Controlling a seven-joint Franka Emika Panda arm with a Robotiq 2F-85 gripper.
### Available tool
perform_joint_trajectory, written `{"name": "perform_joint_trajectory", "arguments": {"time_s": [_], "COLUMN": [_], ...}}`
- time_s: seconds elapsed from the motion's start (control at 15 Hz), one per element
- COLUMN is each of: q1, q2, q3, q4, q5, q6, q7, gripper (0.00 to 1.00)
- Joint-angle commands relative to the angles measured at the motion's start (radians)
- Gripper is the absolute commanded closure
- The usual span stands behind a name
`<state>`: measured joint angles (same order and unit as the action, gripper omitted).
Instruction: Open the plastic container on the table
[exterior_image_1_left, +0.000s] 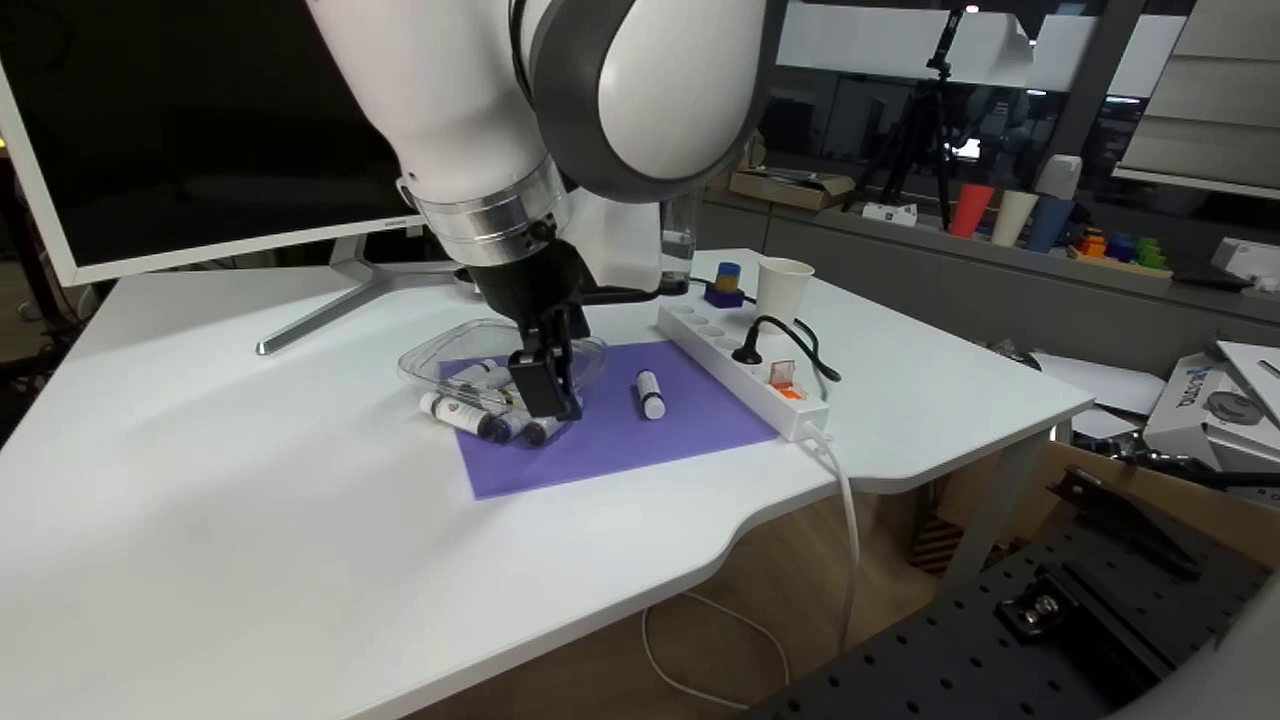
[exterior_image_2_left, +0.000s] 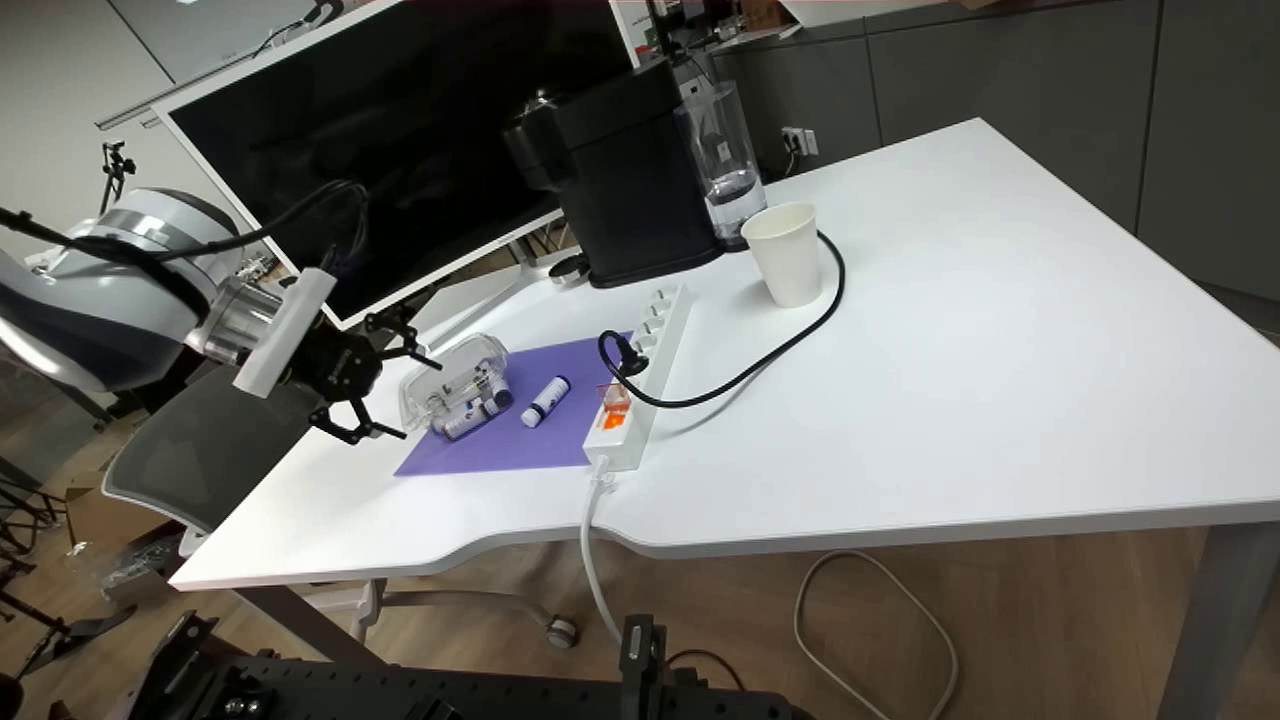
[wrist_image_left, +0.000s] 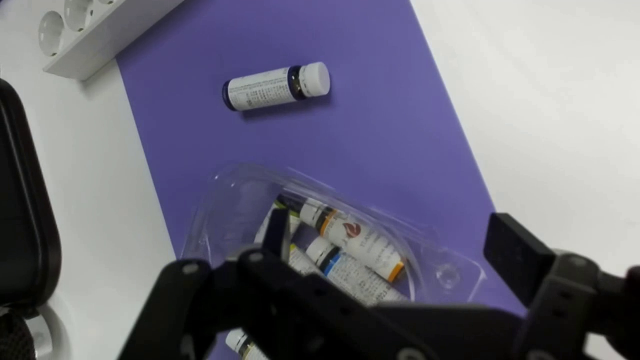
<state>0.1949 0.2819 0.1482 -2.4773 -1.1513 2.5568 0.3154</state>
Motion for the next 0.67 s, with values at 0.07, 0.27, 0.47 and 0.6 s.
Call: {"name": "perform_joint_trajectory", "arguments": {"time_s": [0.07, 0.27, 0.47, 0.6], "q1": [0.018, 0.019, 0.016, 0.015], "q2": [0.039, 0.046, 0.045, 0.043], "q3": [-0.013, -0.012, -0.012, -0.011], "q4": [0.043, 0.054, 0.058, 0.062], "q5": [-0.066, -0.090, -0.104, -0.115], "q6": [0.006, 0.006, 0.004, 0.004], "q7": [0.083, 0.100, 0.108, 0.116], "gripper": [0.00, 0.00, 0.00, 0.00]}}
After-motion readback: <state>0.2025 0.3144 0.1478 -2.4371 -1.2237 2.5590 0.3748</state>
